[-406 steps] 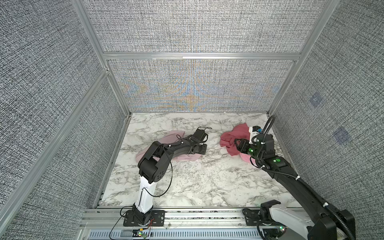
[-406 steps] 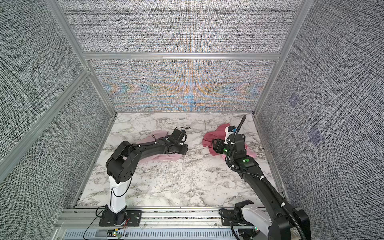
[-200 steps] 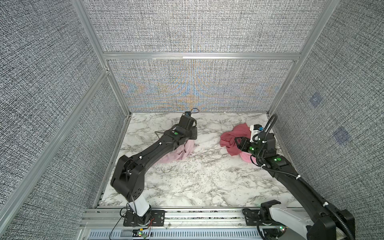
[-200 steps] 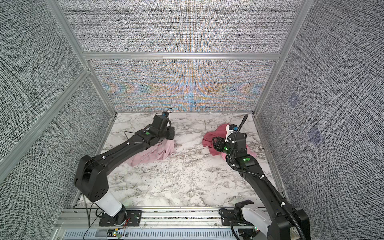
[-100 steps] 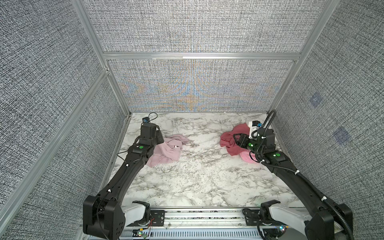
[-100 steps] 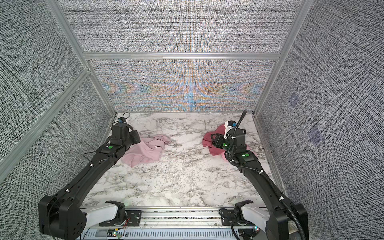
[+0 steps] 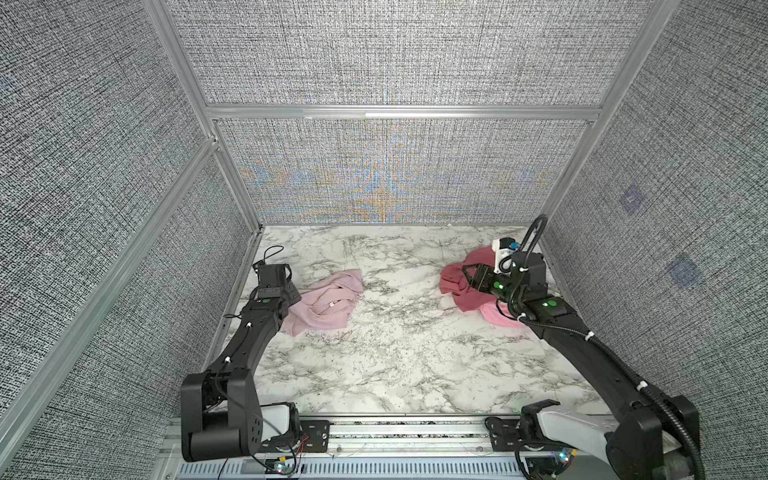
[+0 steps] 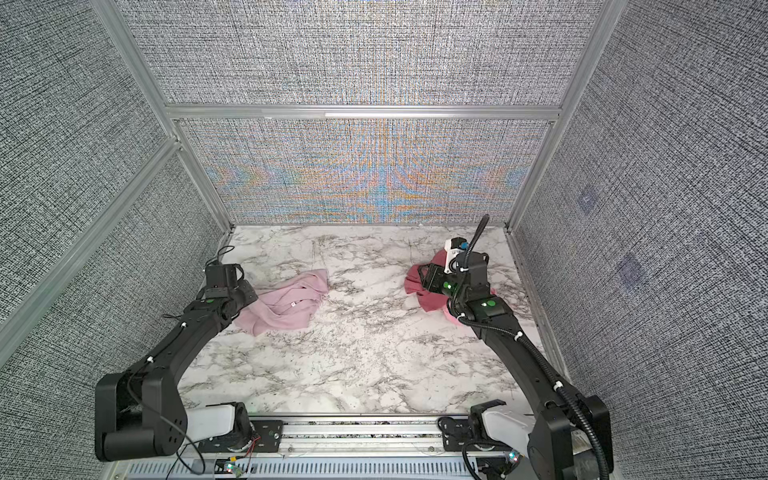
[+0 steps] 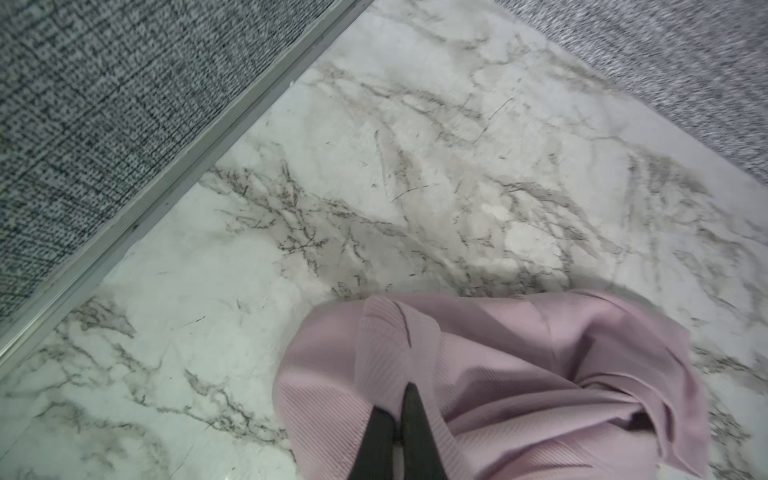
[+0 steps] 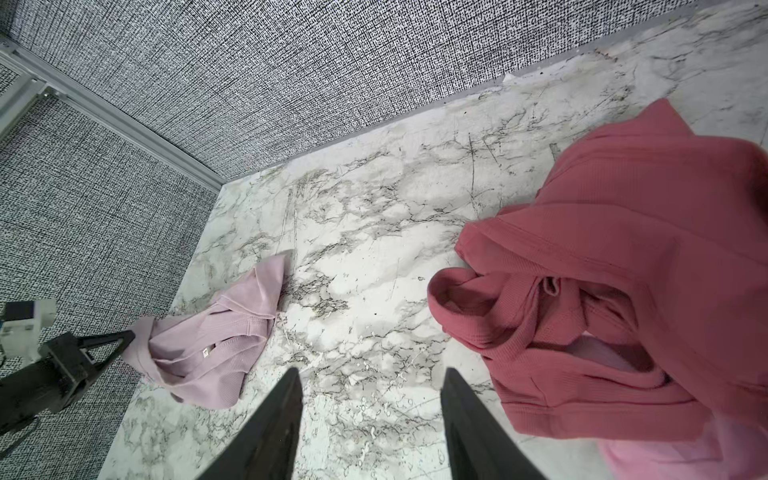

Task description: Pick out a specific cloth from the pile

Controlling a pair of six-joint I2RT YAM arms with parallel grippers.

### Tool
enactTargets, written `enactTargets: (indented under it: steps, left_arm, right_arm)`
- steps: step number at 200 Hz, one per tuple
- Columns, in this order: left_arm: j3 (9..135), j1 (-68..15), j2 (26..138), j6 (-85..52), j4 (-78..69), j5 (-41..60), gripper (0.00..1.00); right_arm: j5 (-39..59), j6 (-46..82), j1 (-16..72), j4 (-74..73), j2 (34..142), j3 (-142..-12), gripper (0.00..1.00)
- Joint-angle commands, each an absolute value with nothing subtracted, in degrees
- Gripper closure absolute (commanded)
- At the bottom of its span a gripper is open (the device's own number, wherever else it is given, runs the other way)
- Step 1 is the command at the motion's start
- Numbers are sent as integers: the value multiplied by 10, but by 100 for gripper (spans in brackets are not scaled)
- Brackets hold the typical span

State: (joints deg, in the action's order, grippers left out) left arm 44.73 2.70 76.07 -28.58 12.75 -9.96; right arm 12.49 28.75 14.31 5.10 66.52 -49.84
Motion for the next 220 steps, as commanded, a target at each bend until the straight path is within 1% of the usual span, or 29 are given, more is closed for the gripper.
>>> enactTargets:
  steps: [1,4,6,9,16,23,27,33,38,43,56,67,86,106,134,150,189,220]
  left_arm:
    - [441,43,781,-300,95,-89,100]
    - [440,44,783,-300,93,-86,100]
    - [441,45,784,-300,92,-84,96]
    - [441,46,786,-301,93,-80,89]
    - [446,46,786,-306,101,-73,66]
    - [458,46,784,-310,120,-63,52]
    - [469,46,783,-300,136,-59,47]
    - [483,43,780,-292,152,-58,43]
    - [490,41,775,-284,161,-53,37]
    - [495,36,768,-273,163,-47,35]
    - [504,9,749,-250,154,-41,33]
    - [517,-24,740,-234,153,-57,32]
    - [547,-81,755,-213,144,-65,30]
    - [603,-136,818,-197,145,-61,30]
    - [695,-195,949,-161,152,-62,30]
    - [744,-210,1020,-146,155,-63,30]
    - [847,-212,1160,-134,185,-67,30]
    - [887,-214,1218,-119,196,-54,31]
  right_arm:
    - [129,287,144,40,661,-499,44]
    - [129,287,144,41,661,-499,44]
    - [128,286,144,42,661,-498,44]
    - [128,286,144,43,660,-498,44]
    - [127,285,144,45,660,-499,44]
    - [127,283,144,49,659,-501,44]
    - [126,282,144,50,657,-501,44]
    - [125,281,144,52,655,-501,44]
    - [124,281,144,53,654,-500,44]
    - [123,280,144,53,653,-500,44]
    - [121,280,144,52,650,-498,44]
    - [119,279,144,51,649,-496,44]
    - [117,283,144,44,648,-489,44]
    - [115,286,144,38,650,-480,44]
    - [116,291,144,32,652,-468,44]
    - [117,295,144,27,652,-461,44]
    - [123,301,144,18,657,-457,44]
    - [122,299,144,13,667,-459,44]
